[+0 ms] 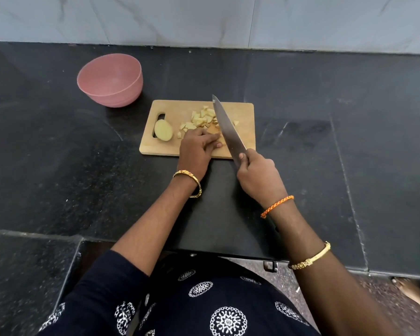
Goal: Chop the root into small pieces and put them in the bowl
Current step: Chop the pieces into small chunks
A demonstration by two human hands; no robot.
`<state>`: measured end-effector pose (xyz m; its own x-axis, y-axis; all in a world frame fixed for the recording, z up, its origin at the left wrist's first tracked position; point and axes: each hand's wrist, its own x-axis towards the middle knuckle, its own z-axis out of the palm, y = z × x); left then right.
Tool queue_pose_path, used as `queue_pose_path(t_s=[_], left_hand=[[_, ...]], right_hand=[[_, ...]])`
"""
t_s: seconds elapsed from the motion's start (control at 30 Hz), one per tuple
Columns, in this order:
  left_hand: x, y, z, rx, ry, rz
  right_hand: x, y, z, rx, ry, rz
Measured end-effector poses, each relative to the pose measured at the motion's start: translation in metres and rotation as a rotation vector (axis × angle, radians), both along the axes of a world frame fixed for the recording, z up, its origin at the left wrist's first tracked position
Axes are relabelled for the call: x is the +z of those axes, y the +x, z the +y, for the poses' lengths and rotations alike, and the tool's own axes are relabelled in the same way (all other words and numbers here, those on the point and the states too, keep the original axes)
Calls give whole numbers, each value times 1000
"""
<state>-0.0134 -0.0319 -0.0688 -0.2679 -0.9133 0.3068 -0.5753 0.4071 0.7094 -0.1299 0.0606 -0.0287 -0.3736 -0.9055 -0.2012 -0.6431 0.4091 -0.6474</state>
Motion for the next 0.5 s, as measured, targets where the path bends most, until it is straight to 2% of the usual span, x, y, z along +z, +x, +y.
queue_pose_path(t_s=[0.23, 0.5], left_hand=[[1, 0, -4, -1, -5, 78], [0, -3, -1, 47, 25, 104]], right_hand=[[11, 9, -10, 90, 125, 127], [17, -3, 3, 149, 263, 123]])
